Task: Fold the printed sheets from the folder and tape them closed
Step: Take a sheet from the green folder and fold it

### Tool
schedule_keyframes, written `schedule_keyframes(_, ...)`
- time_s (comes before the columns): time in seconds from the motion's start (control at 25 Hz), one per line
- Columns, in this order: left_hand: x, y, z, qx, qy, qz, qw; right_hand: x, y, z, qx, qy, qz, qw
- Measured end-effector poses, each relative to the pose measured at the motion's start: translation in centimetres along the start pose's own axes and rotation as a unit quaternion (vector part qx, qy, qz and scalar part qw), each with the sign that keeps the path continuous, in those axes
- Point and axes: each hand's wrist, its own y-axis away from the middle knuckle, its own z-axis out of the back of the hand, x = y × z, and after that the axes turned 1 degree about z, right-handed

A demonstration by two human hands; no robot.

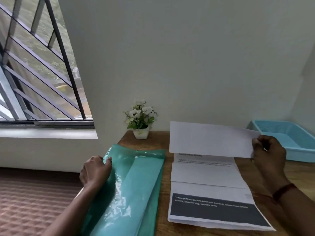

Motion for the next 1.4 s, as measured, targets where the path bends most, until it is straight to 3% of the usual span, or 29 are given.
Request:
schedule_keyframes(0.28, -1.1, 0.8, 1.1, 0.023, -0.081, -0.010, 0.996, 0.5, 0.8, 0.8, 0.006, -0.026, -0.032, 0.999)
schedule_keyframes(0.36, -2.9, 1.3, 2.4, 0.005, -0.063, -0.055, 0.997, 0.6, 1.0, 0.7, 0.011, -0.037, -0.042, 0.998)
schedule_keyframes(0.44, -6.4, 2.9, 4.3, -0.043, 0.031, -0.153, 0.987, 0.8, 1.2, 0.5, 0.021, -0.030, -0.046, 0.998)
schedule_keyframes(0.52, -10.6, 5.8, 5.9, -0.116, 0.156, -0.292, 0.937, 1.0, 1.8, 0.1, 0.032, -0.023, -0.046, 0.998)
schedule_keyframes(0.6, -14.3, 9.7, 6.3, -0.163, 0.223, -0.438, 0.855, 0.8, 2.4, -0.3, 0.048, -0.035, -0.055, 0.997)
schedule_keyframes(0.68, -16.6, 12.9, 4.8, -0.123, 0.220, -0.543, 0.801, 0.7, 2.8, -0.5, 0.062, -0.041, -0.055, 0.996)
schedule_keyframes(0.76, -18.0, 14.7, 2.3, -0.045, 0.150, -0.592, 0.791, 0.7, 2.9, -0.6, 0.078, -0.032, -0.053, 0.995)
schedule_keyframes(0.88, -19.1, 15.4, -0.9, 0.018, 0.009, -0.607, 0.795, 1.0, 2.9, -0.6, 0.111, -0.052, -0.072, 0.990)
schedule_keyframes(0.96, -19.4, 15.2, -2.5, 0.039, -0.025, -0.606, 0.794, 0.9, 3.0, -0.9, 0.138, -0.072, -0.090, 0.984)
schedule_keyframes(1.28, -17.9, 13.5, -3.7, 0.043, -0.010, -0.563, 0.825, 0.8, 3.5, -2.0, 0.242, -0.130, -0.178, 0.945)
schedule_keyframes(1.4, -17.4, 12.7, -3.3, 0.033, 0.015, -0.564, 0.825, 0.9, 3.5, -1.9, 0.281, -0.211, -0.221, 0.910)
